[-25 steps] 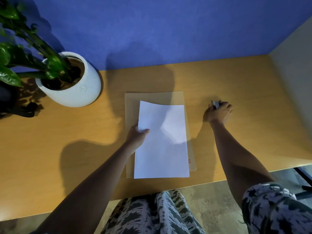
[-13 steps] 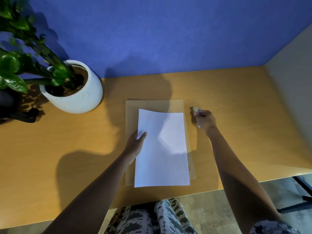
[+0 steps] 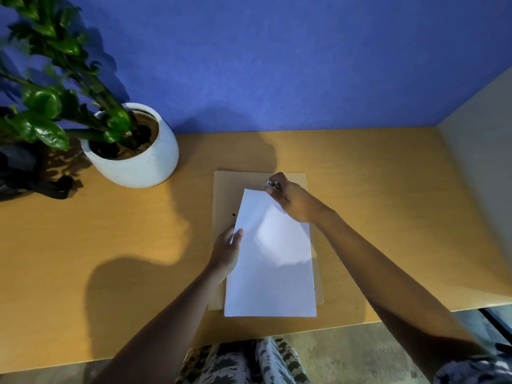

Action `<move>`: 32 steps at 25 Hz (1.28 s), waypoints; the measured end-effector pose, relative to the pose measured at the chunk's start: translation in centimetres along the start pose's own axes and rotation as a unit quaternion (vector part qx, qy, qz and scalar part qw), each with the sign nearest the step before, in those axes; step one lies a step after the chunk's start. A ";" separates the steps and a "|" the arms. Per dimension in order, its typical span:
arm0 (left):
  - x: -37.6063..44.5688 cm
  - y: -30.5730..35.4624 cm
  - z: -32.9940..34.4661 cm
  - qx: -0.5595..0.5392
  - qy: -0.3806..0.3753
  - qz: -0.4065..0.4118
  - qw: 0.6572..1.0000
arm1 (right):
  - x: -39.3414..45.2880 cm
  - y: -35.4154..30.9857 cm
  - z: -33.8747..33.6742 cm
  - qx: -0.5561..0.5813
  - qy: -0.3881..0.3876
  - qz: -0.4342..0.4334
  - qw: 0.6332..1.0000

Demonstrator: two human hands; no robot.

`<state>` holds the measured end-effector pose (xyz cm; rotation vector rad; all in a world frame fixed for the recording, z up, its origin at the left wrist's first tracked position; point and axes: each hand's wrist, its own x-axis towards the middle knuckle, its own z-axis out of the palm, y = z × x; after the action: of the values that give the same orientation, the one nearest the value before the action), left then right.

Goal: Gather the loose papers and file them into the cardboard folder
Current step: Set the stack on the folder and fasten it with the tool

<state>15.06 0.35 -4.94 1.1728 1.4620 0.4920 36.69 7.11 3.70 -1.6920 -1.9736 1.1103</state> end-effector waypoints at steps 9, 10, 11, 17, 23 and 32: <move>-0.2 -0.3 0.1 -0.033 0.026 0.043 0.998 | 1.8 -1.9 -2.1 -0.283 -0.089 -0.088 0.951; -0.2 -0.2 0.1 -0.033 0.028 0.051 0.998 | 1.9 -2.1 -2.2 -0.300 -0.093 -0.100 0.944; -0.2 -0.1 0.1 -0.029 0.029 0.062 0.997 | 2.1 -2.3 -2.3 -0.307 -0.099 -0.106 0.941; -0.4 0.1 0.1 -0.017 0.031 0.075 0.997 | 2.5 -3.7 -2.7 -0.318 -0.161 -0.099 0.929; -0.4 0.0 0.0 -0.024 0.023 0.071 0.997 | 3.5 -5.6 -2.6 -0.410 -0.196 -0.110 0.884; -0.3 0.1 0.1 -0.017 0.031 0.057 0.998 | 4.9 -8.2 -2.4 -0.477 -0.224 -0.099 0.844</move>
<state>15.18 0.11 -4.81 1.2277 1.4386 0.6343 31.36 12.51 9.98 -1.5972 -3.2840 0.4415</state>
